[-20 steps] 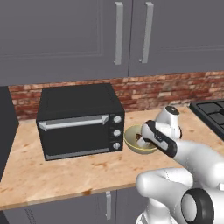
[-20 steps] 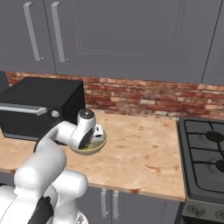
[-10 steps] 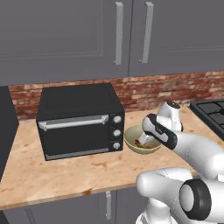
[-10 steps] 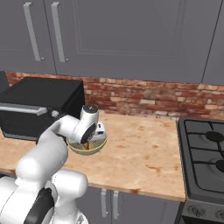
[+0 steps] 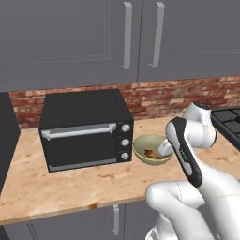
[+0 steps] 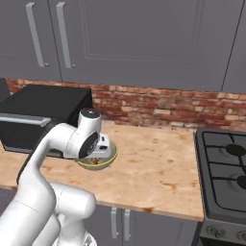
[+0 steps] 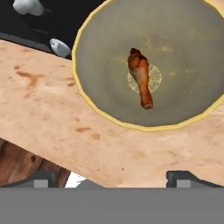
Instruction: Take the mango, corn, and chicken drumstick from the freezer and place them in the bowl on the counter.
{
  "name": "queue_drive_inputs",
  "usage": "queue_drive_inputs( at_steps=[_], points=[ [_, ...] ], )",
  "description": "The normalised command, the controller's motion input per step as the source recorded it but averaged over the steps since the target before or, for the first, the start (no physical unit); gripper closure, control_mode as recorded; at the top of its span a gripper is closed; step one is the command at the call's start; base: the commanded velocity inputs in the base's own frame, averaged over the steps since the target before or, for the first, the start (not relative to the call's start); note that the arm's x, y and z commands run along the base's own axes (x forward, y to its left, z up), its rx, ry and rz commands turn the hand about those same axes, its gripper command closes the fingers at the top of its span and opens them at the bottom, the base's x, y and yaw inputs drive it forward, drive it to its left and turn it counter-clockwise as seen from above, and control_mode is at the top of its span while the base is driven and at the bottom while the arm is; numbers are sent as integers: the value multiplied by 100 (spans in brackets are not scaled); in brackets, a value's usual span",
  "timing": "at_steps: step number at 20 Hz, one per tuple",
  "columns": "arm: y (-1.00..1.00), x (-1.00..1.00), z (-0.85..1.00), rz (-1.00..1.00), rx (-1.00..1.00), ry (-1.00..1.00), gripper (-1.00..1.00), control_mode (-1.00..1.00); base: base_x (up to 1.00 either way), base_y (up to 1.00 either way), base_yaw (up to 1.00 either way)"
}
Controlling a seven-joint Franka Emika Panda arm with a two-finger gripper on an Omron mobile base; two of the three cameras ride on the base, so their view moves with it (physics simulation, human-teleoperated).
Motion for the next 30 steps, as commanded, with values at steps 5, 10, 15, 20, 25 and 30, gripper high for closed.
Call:
queue_drive_inputs(
  at_steps=[5,10,15,20,25,30],
  points=[
    [0,-55,75,-10,0,9,-100,-100,0,0,0],
    [0,-51,73,-2,0,3,-100,-100,0,0,0],
    [1,-46,49,-11,-4,1,-100,-100,0,0,0],
    [6,-40,44,-15,-6,0,-100,-100,0,0,0],
    [10,-49,23,-5,-4,-1,-100,-100,0,0,0],
    [0,-17,29,-6,0,0,-100,-100,0,0,0]
  ],
)
